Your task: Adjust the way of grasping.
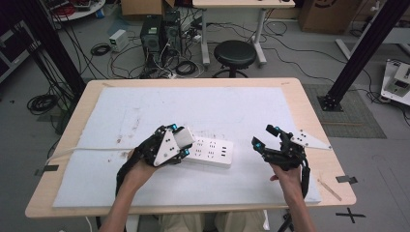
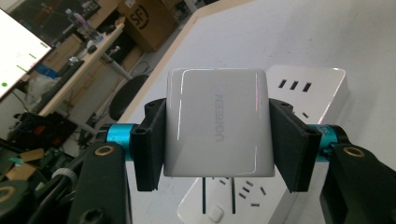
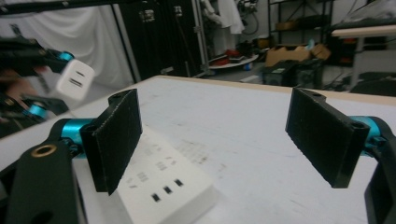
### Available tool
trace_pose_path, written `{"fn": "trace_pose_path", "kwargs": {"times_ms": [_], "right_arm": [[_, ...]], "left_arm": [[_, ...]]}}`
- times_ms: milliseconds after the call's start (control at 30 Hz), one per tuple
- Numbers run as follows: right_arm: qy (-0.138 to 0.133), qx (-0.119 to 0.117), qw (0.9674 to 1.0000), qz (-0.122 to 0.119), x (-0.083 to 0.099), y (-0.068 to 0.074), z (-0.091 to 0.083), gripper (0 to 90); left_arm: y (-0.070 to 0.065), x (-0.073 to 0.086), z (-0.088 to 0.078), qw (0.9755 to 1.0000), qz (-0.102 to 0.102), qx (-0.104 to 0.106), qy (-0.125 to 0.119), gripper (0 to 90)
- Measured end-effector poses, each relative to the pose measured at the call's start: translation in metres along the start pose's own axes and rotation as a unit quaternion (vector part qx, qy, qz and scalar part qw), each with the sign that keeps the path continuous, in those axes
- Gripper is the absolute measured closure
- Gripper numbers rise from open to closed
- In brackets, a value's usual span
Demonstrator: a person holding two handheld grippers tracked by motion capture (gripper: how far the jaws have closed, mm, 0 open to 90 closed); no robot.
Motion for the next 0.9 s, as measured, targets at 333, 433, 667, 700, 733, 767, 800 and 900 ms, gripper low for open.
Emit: {"fn": "trace_pose_path", "kwargs": {"times_ms": [333, 433, 667, 700, 733, 767, 800, 900], "right_arm": [[-0.018, -0.052, 0.9973, 0.048, -0.022, 0.020, 0.012, 18.9], [-0.016, -0.057, 0.9973, 0.044, -0.024, 0.024, 0.015, 18.9], [0.000, -0.097, 0.9939, 0.054, -0.026, 0.043, 0.031, 18.9], [0.001, -0.100, 0.9935, 0.055, -0.026, 0.046, 0.034, 18.9], [0.001, -0.100, 0.9935, 0.055, -0.026, 0.046, 0.034, 18.9], [0.006, -0.111, 0.9922, 0.055, -0.026, 0.054, 0.041, 18.9], [0.006, -0.118, 0.9912, 0.059, -0.026, 0.056, 0.043, 18.9], [0.005, -0.126, 0.9899, 0.066, -0.027, 0.059, 0.046, 18.9]], "left_arm": [[-0.023, -0.014, 0.009, 0.9977, 0.038, -0.043, -0.035, 42.4], [-0.026, -0.016, 0.011, 0.9971, 0.044, -0.048, -0.040, 42.4], [-0.037, -0.024, 0.018, 0.9943, 0.064, -0.067, -0.053, 42.4], [-0.037, -0.024, 0.018, 0.9943, 0.064, -0.067, -0.053, 42.4], [-0.037, -0.024, 0.018, 0.9943, 0.064, -0.067, -0.053, 42.4], [-0.040, -0.026, 0.022, 0.9935, 0.067, -0.072, -0.056, 42.4], [-0.041, -0.026, 0.023, 0.9934, 0.067, -0.074, -0.057, 42.4], [-0.043, -0.028, 0.025, 0.9932, 0.065, -0.077, -0.058, 42.4]]}}
Point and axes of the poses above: each handheld gripper's, and its own axes: z roughly forward along the jaws, x roughly out of its underside, y roughly to its left, the point moved 8 cm from there along z, roughly forward along the jaws, and after that the axes turned 13 degrees about -z, right-handed, at the moved point
